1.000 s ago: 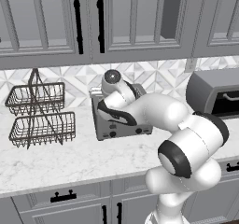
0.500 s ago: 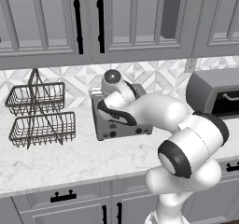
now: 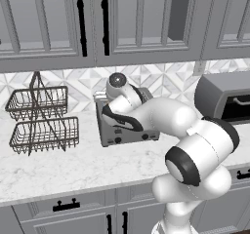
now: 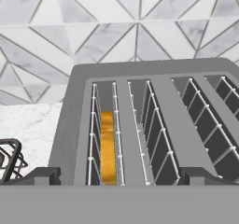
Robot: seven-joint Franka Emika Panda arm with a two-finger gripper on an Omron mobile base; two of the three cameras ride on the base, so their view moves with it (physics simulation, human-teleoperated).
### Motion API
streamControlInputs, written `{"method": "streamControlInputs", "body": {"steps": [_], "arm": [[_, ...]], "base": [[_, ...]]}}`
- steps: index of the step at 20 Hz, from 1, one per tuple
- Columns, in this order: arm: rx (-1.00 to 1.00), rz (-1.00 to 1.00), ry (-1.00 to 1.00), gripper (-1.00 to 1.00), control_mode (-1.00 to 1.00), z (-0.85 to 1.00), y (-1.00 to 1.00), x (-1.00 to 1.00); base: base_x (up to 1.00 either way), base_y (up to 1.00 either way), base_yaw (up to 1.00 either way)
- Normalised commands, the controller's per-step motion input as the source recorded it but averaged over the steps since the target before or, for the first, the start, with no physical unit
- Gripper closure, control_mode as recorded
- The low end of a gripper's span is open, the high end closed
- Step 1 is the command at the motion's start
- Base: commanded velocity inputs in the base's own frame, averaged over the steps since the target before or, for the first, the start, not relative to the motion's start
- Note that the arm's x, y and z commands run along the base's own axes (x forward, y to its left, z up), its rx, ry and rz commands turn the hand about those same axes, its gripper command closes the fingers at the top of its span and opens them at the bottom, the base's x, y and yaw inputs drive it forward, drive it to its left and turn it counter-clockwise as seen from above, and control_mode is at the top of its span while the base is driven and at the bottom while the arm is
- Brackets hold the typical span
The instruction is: Start the toaster. Once the lever pops up, take the bread to the plate on the dining counter.
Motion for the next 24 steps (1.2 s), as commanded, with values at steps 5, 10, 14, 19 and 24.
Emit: {"method": "streamControlInputs", "body": {"steps": [5, 10, 14, 19, 24], "arm": [[0.00, 0.00, 0.00, -1.00, -1.00, 0.00, 0.00, 0.00], [0.00, 0.00, 0.00, -1.00, -1.00, 0.00, 0.00, 0.00], [0.00, 0.00, 0.00, -1.00, -1.00, 0.00, 0.00, 0.00], [0.00, 0.00, 0.00, -1.00, -1.00, 0.00, 0.00, 0.00], [0.00, 0.00, 0.00, -1.00, -1.00, 0.00, 0.00, 0.00]], "base": [[0.00, 0.00, 0.00], [0.00, 0.00, 0.00], [0.00, 0.00, 0.00], [0.00, 0.00, 0.00], [0.00, 0.00, 0.00]]}}
